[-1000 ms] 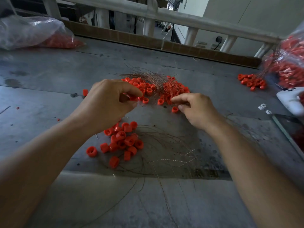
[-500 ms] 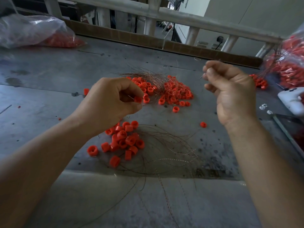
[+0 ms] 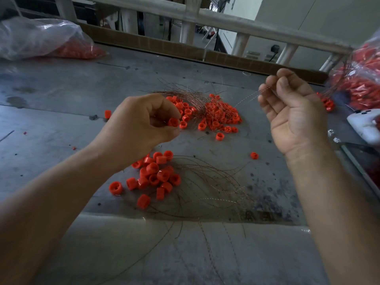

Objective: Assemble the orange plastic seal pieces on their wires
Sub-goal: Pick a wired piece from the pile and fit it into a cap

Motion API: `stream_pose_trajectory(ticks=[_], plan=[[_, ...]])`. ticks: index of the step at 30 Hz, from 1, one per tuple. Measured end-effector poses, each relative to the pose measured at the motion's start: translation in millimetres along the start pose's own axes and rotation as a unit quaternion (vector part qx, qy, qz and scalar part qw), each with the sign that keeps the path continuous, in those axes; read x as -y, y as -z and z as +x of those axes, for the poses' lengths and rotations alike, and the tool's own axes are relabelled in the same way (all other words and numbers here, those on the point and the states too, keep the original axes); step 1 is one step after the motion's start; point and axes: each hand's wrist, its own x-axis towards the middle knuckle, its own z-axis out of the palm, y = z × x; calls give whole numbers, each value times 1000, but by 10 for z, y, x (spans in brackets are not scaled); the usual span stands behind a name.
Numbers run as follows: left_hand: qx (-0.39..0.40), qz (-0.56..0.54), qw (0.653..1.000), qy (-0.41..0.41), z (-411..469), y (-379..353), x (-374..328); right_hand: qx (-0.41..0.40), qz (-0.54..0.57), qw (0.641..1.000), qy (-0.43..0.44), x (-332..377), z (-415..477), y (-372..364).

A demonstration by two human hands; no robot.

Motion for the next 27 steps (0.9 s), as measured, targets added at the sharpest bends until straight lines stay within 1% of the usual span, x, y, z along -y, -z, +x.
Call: stream_pose_trajectory(ticks=[4, 8, 13, 16, 24, 27], plan=[[5, 4, 1000, 1, -7, 2, -3, 4, -46, 999, 1, -97, -39, -51], [6, 12, 1000, 3, -10, 0, -6, -12, -39, 999, 15, -82, -35, -55], [11, 18, 1000, 2, -30, -1, -26, -33, -108, 993, 38, -86, -39, -39], [11, 19, 1000, 0, -35, -7, -38, -42, -121, 990, 55, -90, -37, -35], [20, 17, 1000, -1, -31, -16, -55, -8, -199, 976, 86, -118, -61, -58], [24, 19, 1000, -2, -35, -23, -71, 30, -224, 970, 87, -171, -91, -88]])
